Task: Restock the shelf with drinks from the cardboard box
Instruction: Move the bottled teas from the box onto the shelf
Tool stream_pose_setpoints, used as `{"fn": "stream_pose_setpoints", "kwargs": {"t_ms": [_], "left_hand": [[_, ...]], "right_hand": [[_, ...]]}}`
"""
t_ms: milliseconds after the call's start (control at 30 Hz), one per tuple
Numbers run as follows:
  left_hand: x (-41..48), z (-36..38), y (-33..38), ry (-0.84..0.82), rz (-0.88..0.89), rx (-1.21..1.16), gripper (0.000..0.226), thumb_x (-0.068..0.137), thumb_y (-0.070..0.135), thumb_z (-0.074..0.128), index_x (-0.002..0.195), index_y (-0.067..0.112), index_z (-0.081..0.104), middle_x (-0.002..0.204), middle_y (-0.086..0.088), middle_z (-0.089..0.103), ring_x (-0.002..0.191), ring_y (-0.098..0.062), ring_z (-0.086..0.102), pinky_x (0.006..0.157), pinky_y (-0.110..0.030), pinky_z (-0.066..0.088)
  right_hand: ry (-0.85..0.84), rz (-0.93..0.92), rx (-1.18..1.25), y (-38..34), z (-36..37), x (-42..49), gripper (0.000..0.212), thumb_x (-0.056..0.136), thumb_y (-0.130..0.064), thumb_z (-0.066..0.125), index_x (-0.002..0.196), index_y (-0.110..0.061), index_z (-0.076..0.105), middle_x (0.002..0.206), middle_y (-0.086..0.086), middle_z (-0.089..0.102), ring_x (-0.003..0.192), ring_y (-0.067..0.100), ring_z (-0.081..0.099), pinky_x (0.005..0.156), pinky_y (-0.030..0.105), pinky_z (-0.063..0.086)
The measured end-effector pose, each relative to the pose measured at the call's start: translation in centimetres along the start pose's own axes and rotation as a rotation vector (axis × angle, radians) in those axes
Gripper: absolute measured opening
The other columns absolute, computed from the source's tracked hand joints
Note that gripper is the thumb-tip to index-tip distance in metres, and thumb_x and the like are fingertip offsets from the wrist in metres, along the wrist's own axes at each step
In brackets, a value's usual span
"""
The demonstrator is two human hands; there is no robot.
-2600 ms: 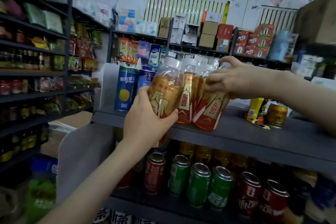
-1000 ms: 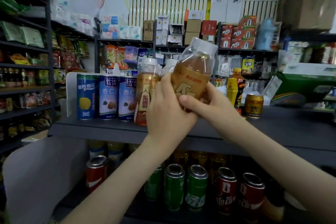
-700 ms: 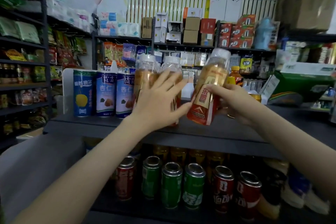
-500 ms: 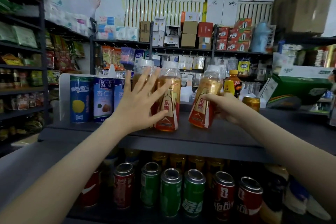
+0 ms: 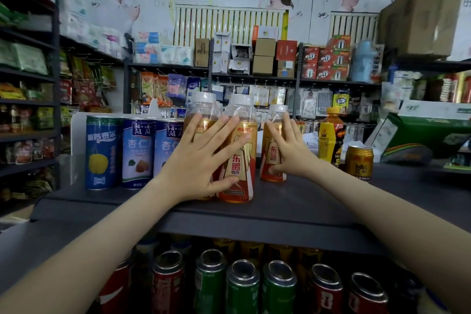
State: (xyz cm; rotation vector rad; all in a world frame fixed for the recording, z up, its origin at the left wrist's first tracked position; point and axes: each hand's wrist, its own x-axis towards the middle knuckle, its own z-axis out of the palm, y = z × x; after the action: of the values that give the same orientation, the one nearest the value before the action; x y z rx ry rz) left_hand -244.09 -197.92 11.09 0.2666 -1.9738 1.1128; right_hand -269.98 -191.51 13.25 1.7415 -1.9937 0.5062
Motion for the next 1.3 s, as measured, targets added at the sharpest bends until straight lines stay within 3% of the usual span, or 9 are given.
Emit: {"fn": "stream_pose_setpoints", "kwargs": {"t_ms": [300, 400, 467, 533, 700, 800, 900, 1133, 1300], "left_hand": [[-0.1, 0.5, -0.1, 0.034, 0.004, 0.012, 0.072, 0.093, 0.062, 0.033, 0.15, 0.019, 0.027, 0.156, -0.015, 0.02, 0.144, -0.028, 0.021, 0.113, -0.061, 0.014], [-0.1, 0.5, -0.1, 0.035, 0.008, 0.017, 0.071, 0.092, 0.062, 0.034, 0.149, 0.02, 0.03, 0.156, -0.013, 0.022, 0.144, -0.028, 0.021, 0.113, -0.061, 0.013], [-0.1, 0.5, -0.1, 0.039, 0.02, 0.021, 0.07, 0.092, 0.062, 0.036, 0.148, 0.021, 0.031, 0.155, -0.012, 0.022, 0.144, -0.029, 0.022, 0.113, -0.061, 0.012], [-0.1, 0.5, 0.0, 0.036, 0.021, 0.018, 0.07, 0.091, 0.061, 0.038, 0.148, 0.021, 0.032, 0.155, -0.012, 0.023, 0.144, -0.029, 0.023, 0.113, -0.061, 0.012], [-0.2, 0.3, 0.1, 0.04, 0.014, 0.02, 0.07, 0.091, 0.061, 0.039, 0.148, 0.022, 0.032, 0.156, -0.012, 0.023, 0.144, -0.029, 0.023, 0.114, -0.061, 0.011], [-0.2, 0.3, 0.1, 0.044, 0.013, -0.002, 0.071, 0.09, 0.061, 0.04, 0.148, 0.022, 0.031, 0.156, -0.011, 0.023, 0.144, -0.029, 0.023, 0.113, -0.061, 0.012], [-0.2, 0.4, 0.2, 0.05, 0.013, -0.003, 0.071, 0.09, 0.061, 0.042, 0.149, 0.022, 0.031, 0.155, -0.011, 0.025, 0.144, -0.028, 0.024, 0.113, -0.061, 0.012], [-0.3, 0.4, 0.3, 0.062, 0.012, -0.067, 0.069, 0.091, 0.058, 0.038, 0.149, 0.021, 0.032, 0.155, -0.012, 0.025, 0.143, -0.029, 0.024, 0.113, -0.061, 0.011], [-0.9, -2.2, 1.6, -0.025, -0.071, -0.221, 0.06, 0.09, 0.045, 0.043, 0.143, 0.017, 0.044, 0.153, -0.014, 0.031, 0.142, -0.03, 0.027, 0.115, -0.057, 0.013]], "right_hand": [[-0.07, -0.005, 0.057, 1.2, 1.9, 2.9, 0.129, 0.076, -0.013, 0.08, 0.143, -0.044, -0.025, 0.145, 0.0, -0.048, 0.146, 0.029, -0.019, 0.114, 0.046, 0.03], [-0.097, -0.01, 0.047, 1.1, 2.3, 3.6, 0.129, 0.076, -0.015, 0.079, 0.144, -0.043, -0.027, 0.141, 0.003, -0.053, 0.143, 0.035, 0.022, 0.099, 0.039, 0.047], [-0.108, -0.007, -0.014, 0.8, 2.4, 4.0, 0.127, 0.078, -0.013, 0.077, 0.143, -0.04, -0.029, 0.141, 0.01, -0.052, 0.116, 0.031, 0.055, 0.077, 0.028, 0.049], [-0.097, 0.006, -0.08, 0.2, 2.7, 4.5, 0.124, 0.081, -0.011, 0.073, 0.141, -0.036, -0.032, 0.142, 0.016, -0.049, 0.102, 0.029, 0.061, 0.07, 0.027, 0.047], [-0.105, 0.055, -0.109, -0.7, 2.7, 5.1, 0.113, 0.084, 0.002, 0.062, 0.145, -0.032, -0.029, 0.143, 0.017, -0.047, 0.117, 0.036, 0.054, 0.077, 0.033, 0.05], [-0.138, 0.103, -0.126, -0.4, 2.2, 4.5, 0.113, 0.085, -0.005, 0.065, 0.146, -0.035, -0.024, 0.147, 0.008, -0.044, 0.146, 0.042, 0.0, 0.106, 0.047, 0.037], [-0.164, 0.106, -0.158, -0.3, 1.7, 3.4, 0.118, 0.085, -0.017, 0.069, 0.14, -0.039, -0.033, 0.147, 0.003, -0.045, 0.143, 0.039, -0.022, 0.112, 0.052, 0.028], [-0.153, 0.154, -0.134, -1.9, -0.6, -2.3, 0.111, 0.084, -0.027, 0.071, 0.149, -0.033, -0.019, 0.156, 0.003, -0.031, 0.145, 0.031, -0.019, 0.113, 0.052, 0.024], [-0.014, 0.254, -0.039, -4.1, -2.1, -8.5, 0.091, 0.087, -0.021, 0.065, 0.153, -0.025, 0.003, 0.16, 0.01, -0.008, 0.146, 0.034, 0.004, 0.113, 0.048, 0.025]]}}
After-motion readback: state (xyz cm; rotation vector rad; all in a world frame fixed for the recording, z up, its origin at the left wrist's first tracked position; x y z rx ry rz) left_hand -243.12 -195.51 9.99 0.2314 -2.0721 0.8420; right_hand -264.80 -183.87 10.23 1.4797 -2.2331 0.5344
